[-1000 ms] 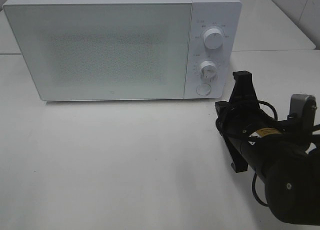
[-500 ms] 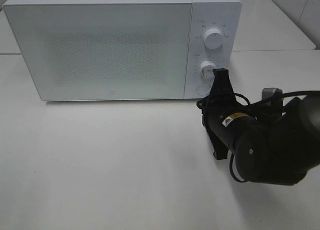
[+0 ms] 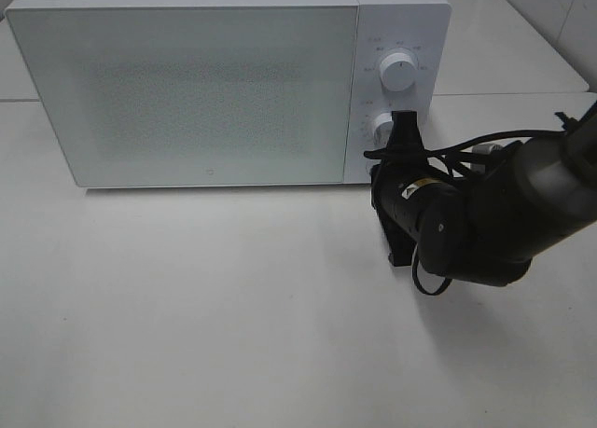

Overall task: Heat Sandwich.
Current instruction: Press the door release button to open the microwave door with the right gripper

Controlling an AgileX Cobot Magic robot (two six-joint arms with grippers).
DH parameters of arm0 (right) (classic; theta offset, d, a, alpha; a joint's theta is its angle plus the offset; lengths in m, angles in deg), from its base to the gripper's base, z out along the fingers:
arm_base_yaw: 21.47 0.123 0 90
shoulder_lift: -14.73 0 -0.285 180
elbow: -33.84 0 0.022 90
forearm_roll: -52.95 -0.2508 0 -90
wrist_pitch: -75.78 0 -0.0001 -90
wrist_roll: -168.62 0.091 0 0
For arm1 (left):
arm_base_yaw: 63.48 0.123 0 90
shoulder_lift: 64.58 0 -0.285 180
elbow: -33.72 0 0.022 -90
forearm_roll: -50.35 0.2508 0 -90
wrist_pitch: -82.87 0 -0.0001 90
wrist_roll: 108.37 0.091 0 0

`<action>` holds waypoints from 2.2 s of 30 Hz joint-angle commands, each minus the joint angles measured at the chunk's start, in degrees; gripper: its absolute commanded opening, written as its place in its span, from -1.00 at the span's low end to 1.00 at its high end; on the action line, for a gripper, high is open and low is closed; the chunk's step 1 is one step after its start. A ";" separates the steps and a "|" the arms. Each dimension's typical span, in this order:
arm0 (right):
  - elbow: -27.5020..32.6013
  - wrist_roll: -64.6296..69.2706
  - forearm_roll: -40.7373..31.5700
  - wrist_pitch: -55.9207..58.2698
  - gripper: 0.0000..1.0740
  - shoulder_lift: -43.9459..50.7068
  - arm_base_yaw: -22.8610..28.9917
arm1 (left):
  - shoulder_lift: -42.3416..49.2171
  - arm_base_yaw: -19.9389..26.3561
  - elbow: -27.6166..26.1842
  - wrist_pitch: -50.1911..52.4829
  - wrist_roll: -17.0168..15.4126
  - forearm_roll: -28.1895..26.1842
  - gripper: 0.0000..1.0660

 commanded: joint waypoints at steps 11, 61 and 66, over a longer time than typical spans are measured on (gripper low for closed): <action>-3.67 0.52 2.23 1.66 -1.00 -2.18 -3.72 | 0.29 0.11 0.11 0.80 0.11 -0.34 0.87; -13.92 -0.52 -2.01 -15.99 -1.00 -6.88 -6.70 | 0.29 0.11 0.11 0.80 0.11 -0.34 0.87; -13.92 -0.63 -1.43 -13.81 -1.00 -6.88 -6.70 | 0.29 0.11 0.11 0.80 0.11 -0.34 0.87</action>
